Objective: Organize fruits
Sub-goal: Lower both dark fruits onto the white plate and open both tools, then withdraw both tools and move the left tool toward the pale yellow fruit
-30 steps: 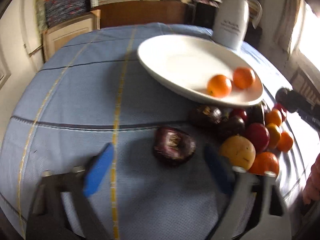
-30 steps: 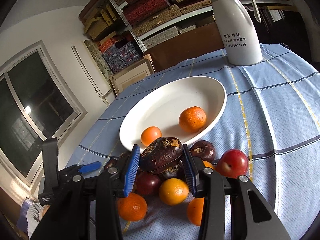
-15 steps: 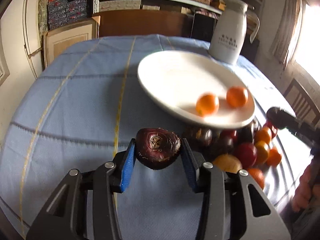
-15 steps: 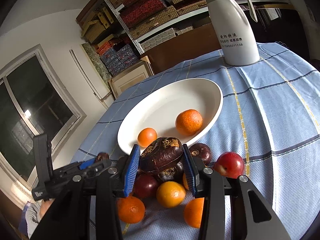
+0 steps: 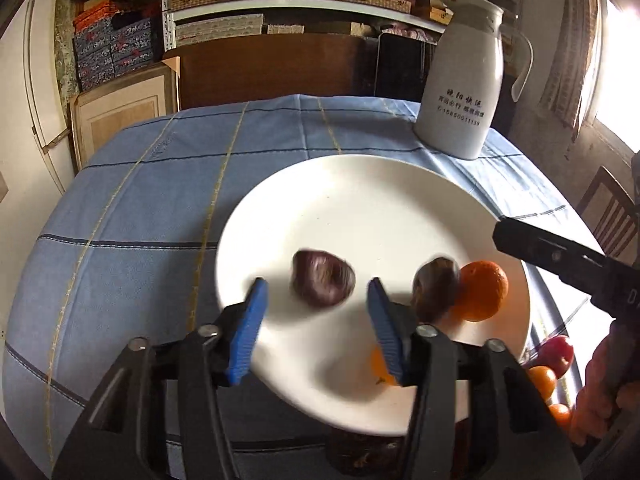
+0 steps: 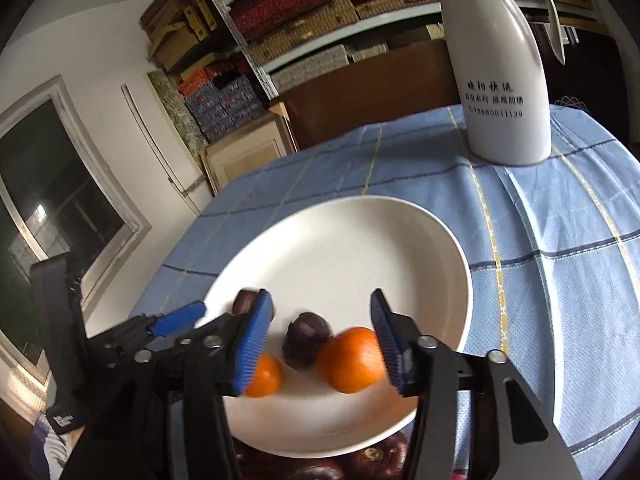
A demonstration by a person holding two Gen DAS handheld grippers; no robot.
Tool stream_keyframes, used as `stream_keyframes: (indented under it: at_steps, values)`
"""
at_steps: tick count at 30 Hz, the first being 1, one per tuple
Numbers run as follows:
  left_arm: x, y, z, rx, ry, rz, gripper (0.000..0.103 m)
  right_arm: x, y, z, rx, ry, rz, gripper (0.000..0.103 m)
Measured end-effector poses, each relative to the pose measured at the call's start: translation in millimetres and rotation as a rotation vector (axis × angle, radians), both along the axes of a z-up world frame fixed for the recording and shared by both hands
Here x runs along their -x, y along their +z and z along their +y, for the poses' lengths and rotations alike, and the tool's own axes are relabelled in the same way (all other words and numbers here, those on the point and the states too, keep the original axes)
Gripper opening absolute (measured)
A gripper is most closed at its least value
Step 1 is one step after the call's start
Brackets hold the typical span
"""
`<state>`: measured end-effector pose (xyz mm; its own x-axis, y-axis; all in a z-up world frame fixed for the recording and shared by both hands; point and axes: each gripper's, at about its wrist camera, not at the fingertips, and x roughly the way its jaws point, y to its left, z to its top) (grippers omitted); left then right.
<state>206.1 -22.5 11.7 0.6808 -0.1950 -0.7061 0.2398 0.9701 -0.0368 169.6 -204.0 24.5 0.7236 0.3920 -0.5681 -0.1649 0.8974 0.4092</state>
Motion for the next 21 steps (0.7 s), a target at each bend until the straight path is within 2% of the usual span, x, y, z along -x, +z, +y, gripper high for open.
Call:
stream_keyframes:
  at_steps: [1,4,6,9,11,13,15,16,21]
  values:
    - [0,0,4,0.012,0.011,0.002,0.064,0,-2,-2,0.008,-0.012,0.004,0.056]
    - [5,0,11,0.037,0.013,0.005,0.068,3,-5,-7,-0.013,-0.018,0.017,0.057]
    - [9,1,12,0.025,0.019,-0.007,0.073,8,-4,-7,-0.01,-0.023,0.007,0.063]
    - [19,-1,14,0.006,0.023,-0.019,0.076,14,-3,-8,0.017,-0.041,-0.006,0.064]
    - [28,0,18,0.028,0.024,-0.025,0.08,22,-1,-12,0.023,-0.058,-0.022,0.064]
    - [44,0,24,0.061,0.019,-0.03,0.084,36,3,-17,0.017,-0.077,-0.048,0.067]
    - [63,-2,28,0.076,0.013,-0.034,0.085,50,6,-24,0.017,-0.111,-0.071,0.075]
    - [75,-5,31,0.079,0.011,-0.035,0.086,58,6,-29,0.012,-0.129,-0.08,0.076]
    - [117,-18,32,0.107,-0.035,-0.011,0.091,103,-9,-57,-0.073,-0.194,-0.059,0.082]
